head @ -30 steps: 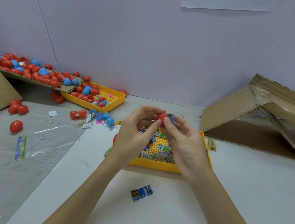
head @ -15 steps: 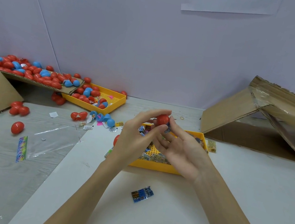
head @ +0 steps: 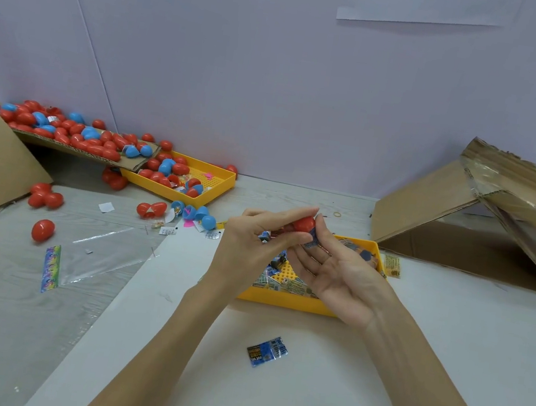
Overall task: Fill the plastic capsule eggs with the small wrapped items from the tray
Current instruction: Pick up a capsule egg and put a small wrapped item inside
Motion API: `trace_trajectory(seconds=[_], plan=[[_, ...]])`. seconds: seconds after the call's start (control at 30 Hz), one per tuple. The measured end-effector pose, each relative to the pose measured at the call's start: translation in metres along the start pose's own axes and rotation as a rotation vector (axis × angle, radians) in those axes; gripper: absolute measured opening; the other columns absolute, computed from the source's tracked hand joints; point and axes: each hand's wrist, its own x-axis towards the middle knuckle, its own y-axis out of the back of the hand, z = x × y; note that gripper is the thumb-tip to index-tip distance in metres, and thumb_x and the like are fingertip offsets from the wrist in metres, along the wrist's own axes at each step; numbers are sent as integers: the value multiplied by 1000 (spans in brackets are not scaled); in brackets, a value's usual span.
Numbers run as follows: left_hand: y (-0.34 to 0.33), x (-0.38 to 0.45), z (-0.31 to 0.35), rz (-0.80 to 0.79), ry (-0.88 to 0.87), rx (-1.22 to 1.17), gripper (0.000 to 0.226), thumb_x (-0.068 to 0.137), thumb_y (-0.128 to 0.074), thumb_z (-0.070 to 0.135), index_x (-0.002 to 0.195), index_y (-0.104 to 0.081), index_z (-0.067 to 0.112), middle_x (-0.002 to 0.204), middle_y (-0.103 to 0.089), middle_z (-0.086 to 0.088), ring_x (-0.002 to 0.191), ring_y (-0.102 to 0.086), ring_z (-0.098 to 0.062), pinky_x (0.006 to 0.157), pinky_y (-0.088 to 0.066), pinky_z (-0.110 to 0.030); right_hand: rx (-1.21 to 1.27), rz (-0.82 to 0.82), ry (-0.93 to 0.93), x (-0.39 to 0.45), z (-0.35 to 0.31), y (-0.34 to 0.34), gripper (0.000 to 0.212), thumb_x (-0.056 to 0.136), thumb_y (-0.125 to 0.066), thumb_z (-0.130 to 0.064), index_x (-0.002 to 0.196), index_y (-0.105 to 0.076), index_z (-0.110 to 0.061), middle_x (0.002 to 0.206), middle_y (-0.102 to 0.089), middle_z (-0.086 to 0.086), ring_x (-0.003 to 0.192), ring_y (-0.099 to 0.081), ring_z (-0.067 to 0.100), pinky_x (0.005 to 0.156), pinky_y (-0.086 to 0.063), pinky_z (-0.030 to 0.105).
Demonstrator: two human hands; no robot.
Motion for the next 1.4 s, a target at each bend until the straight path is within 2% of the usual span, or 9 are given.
trace_trajectory(seconds=[0.3,0.53,0.7,0.77,0.9,1.07,1.17,1.27,1.4], plan=[[-1,0,-1,12,33,15,39,82,-69,37,121,-64,41,104,-71,24,106,-61,-23,87,-55,-31,-89,73,24,-1,3,-5,53,80,-76,-38,123,-67,-8,110,-76,10,103,-75,21,91,-58,32],[-2,0,-7,17,91,-75,32,87,-72,32,119,-73,30,104,-77,15,105,-66,-28,88,-57,-48,-177,123,166,-1,12,-10,40,91,-69,-41,110,-74,-6,109,-77,13,101,-76,22,82,-62,28],[-3,1,-6,-10,89,-274,30,92,-70,19,122,-73,17,113,-77,6,109,-72,-13,89,-58,-25,-319,133,297,1,12,-11,45,97,-58,-44,115,-72,-5,110,-77,12,102,-75,26,85,-62,31],[-4,2,-6,3,73,-251,29,93,-70,14,122,-72,13,114,-76,3,109,-71,-12,90,-56,-24,-419,131,344,1,11,-10,43,101,-55,-41,117,-71,-4,108,-78,11,102,-75,25,86,-61,30],[-4,2,-9,-15,41,-165,28,95,-68,10,122,-72,8,115,-76,1,108,-71,-9,90,-56,-23,-480,125,311,0,9,-4,34,102,-58,-32,108,-74,-3,100,-78,14,97,-76,25,76,-61,24],[-5,-2,-12,-32,126,-80,32,100,-62,25,130,-69,22,115,-75,11,112,-66,-6,95,-54,-27,-707,220,285,4,5,4,43,104,-51,-41,105,-73,-4,76,-74,8,64,-66,16,54,-51,22],[-2,-1,-13,30,171,-76,40,104,-48,40,139,-61,27,120,-73,14,117,-62,3,98,-51,-18,-415,214,259,8,-29,9,44,109,-43,-35,111,-71,-1,73,-70,3,59,-62,10,51,-49,19],[3,2,-18,114,223,-94,38,105,-43,42,120,-73,23,109,-76,14,110,-67,0,98,-55,-30,64,96,318,7,-95,12,38,108,-41,-27,122,-68,-4,80,-66,1,62,-58,7,52,-44,15],[1,2,-21,116,272,-21,42,104,-40,45,102,-76,24,97,-77,13,99,-70,-5,94,-57,-36,209,191,485,10,-150,18,52,110,-28,-38,128,-66,-7,78,-66,4,60,-54,8,52,-37,14]])
